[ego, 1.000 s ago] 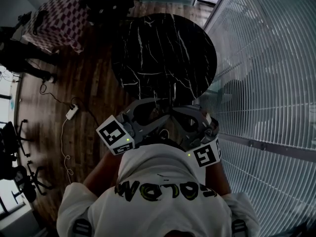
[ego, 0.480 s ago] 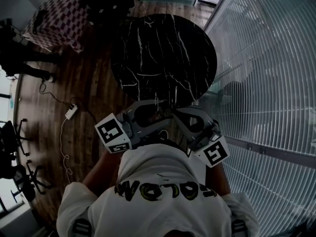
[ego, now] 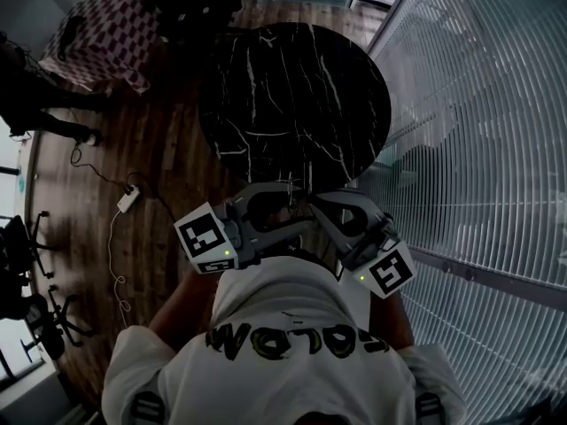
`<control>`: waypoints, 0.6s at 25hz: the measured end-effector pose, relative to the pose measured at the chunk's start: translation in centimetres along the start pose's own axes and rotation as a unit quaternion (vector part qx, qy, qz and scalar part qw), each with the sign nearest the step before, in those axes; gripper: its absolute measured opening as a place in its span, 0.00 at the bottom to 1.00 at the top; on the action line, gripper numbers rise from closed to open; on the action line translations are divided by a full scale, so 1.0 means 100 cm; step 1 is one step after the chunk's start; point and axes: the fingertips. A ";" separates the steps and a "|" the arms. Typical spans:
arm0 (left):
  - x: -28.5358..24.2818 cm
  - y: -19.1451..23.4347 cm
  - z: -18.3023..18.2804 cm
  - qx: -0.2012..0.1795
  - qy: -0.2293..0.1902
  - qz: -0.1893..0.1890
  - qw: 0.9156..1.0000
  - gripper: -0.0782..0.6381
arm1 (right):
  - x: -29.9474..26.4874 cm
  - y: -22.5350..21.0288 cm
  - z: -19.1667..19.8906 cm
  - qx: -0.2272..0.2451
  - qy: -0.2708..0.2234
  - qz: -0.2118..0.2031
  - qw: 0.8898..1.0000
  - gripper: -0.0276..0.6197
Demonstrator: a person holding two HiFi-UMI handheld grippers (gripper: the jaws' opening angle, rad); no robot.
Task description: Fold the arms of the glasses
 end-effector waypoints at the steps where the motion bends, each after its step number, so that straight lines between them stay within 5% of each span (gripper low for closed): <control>1: 0.000 0.000 0.000 0.000 0.001 0.001 1.000 0.35 | -0.001 0.000 0.000 0.000 -0.001 -0.002 1.000 0.05; 15: 0.001 0.000 -0.003 -0.014 0.004 0.000 1.000 0.35 | -0.003 -0.002 -0.008 -0.006 -0.008 -0.003 1.000 0.05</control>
Point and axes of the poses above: the fingertips, and each gripper's own axes: x backward along the fingers, y to its left, z out of its underside, and after that the axes turned 10 degrees about z, right-handed
